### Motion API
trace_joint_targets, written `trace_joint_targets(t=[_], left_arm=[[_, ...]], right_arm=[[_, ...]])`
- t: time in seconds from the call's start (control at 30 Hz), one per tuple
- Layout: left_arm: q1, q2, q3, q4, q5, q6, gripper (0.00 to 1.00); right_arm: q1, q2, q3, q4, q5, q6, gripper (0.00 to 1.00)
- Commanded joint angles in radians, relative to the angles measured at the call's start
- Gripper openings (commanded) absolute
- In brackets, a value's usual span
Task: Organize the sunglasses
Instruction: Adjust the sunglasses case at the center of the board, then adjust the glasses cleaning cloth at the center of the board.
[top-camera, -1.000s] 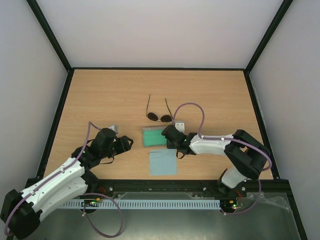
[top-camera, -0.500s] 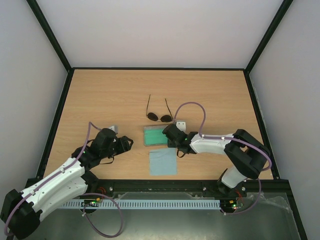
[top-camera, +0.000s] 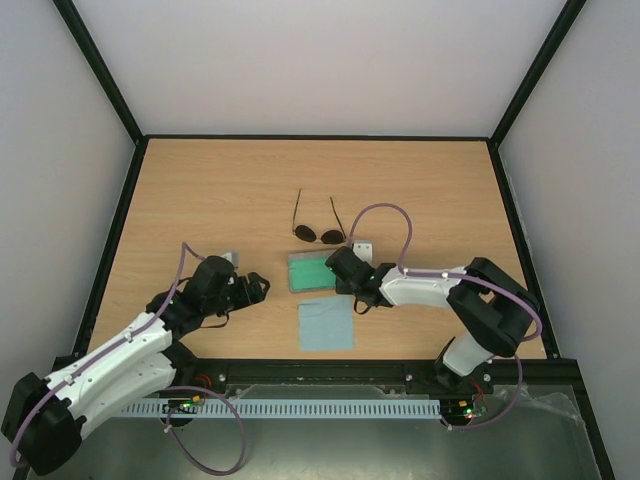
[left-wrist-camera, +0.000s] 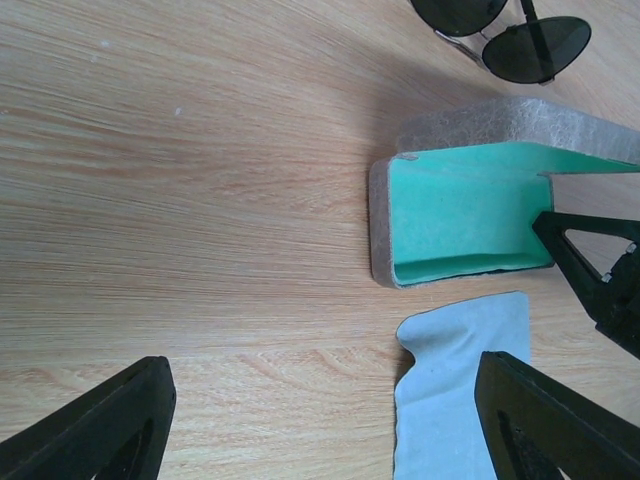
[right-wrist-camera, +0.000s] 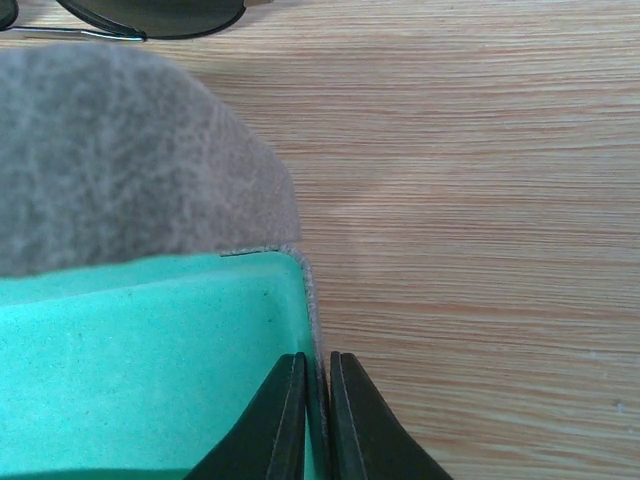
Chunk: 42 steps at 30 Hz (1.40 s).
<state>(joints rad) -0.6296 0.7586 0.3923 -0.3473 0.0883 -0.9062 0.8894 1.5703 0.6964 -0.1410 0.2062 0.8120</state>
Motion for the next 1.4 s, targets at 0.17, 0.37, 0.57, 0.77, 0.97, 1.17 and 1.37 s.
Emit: trace_joint_targets(t=[0.17,0.37,0.57,0.77,0.97,1.17,1.37], left_arm=[[0.003,0.069,0.004,0.043,0.062,0.065,0.86],[-0.002,0.112,0.018,0.051,0.078,0.087,0.86],[-0.006,0.140,0.044,0.062,0.077,0.085,0.92],[-0.031,0.146,0.083,0.043,0.090,0.074,0.99],[-0.125,0.134,0.062,0.074,0.068,0.012,1.00],[-0.273,0.237,0.073,0.131,-0.009,-0.044,0.87],[-0.310,0.344,0.075,0.176,-0.044,-0.064,0.54]], right_arm=[[-0.007,0.024,-0.005,0.026,0.018,0.036,0.10],[-0.007,-0.033,-0.062,0.034,0.034,0.068,0.10],[-0.007,-0.046,-0.048,0.037,0.026,0.059,0.17],[-0.007,-0.233,-0.021,-0.064,0.055,0.027,0.34],[-0.006,-0.416,-0.069,-0.131,-0.046,-0.019,0.41],[-0.007,-0.394,-0.160,-0.071,-0.281,-0.018,0.33],[-0.007,-0.309,-0.198,-0.020,-0.319,-0.025,0.29]])
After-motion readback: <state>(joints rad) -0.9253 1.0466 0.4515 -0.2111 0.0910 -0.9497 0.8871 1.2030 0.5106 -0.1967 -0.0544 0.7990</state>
